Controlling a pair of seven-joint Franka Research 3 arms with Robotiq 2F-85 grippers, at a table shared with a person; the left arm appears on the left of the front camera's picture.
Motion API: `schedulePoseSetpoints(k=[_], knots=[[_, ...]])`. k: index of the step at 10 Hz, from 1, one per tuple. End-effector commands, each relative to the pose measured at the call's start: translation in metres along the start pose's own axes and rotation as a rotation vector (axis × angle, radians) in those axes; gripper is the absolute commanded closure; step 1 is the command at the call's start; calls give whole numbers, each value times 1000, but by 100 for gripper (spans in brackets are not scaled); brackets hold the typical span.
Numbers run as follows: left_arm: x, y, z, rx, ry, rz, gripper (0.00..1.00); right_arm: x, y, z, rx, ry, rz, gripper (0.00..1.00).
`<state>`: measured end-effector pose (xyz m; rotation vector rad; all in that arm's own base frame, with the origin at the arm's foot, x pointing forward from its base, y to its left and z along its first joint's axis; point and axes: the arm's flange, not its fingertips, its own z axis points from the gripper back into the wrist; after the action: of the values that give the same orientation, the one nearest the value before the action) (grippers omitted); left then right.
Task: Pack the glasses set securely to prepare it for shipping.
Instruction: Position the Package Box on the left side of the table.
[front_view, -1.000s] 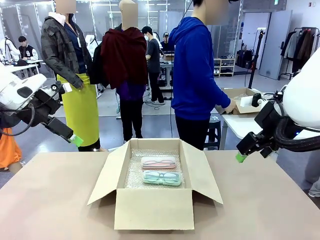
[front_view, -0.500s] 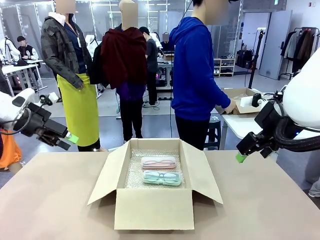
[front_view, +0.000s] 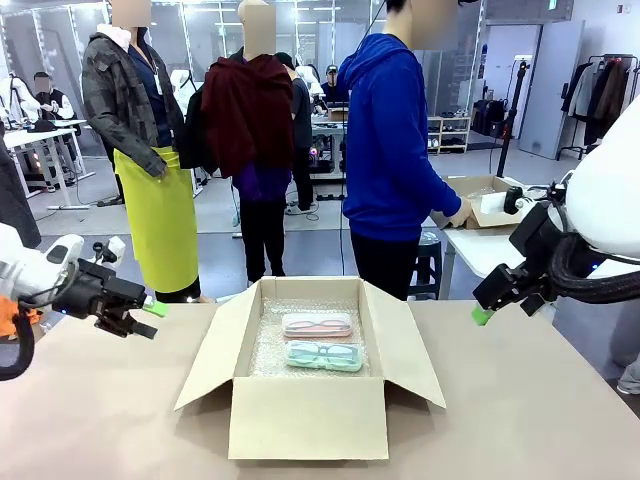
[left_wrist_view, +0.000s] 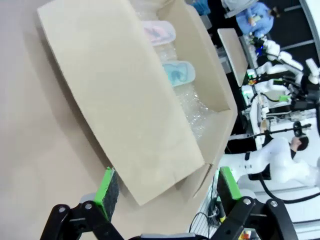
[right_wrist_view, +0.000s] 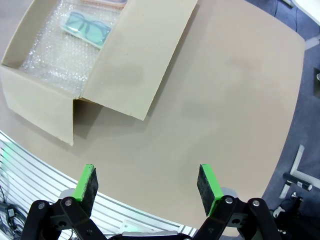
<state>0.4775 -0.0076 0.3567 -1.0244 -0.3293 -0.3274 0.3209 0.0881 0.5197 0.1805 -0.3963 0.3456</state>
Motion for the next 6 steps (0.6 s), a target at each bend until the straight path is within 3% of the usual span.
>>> schedulePoseSetpoints(k=[1, 3, 6], knots=[[1, 28, -12, -38, -22, 43, 0, 0, -1, 1, -3, -3, 6, 0], [-7, 49, -28, -48, -18, 70, 0, 0, -1, 1, -3, -3, 6, 0], [-16, 52, -32, -28, 11, 107, 0, 0, -1, 1, -3, -3, 6, 0]])
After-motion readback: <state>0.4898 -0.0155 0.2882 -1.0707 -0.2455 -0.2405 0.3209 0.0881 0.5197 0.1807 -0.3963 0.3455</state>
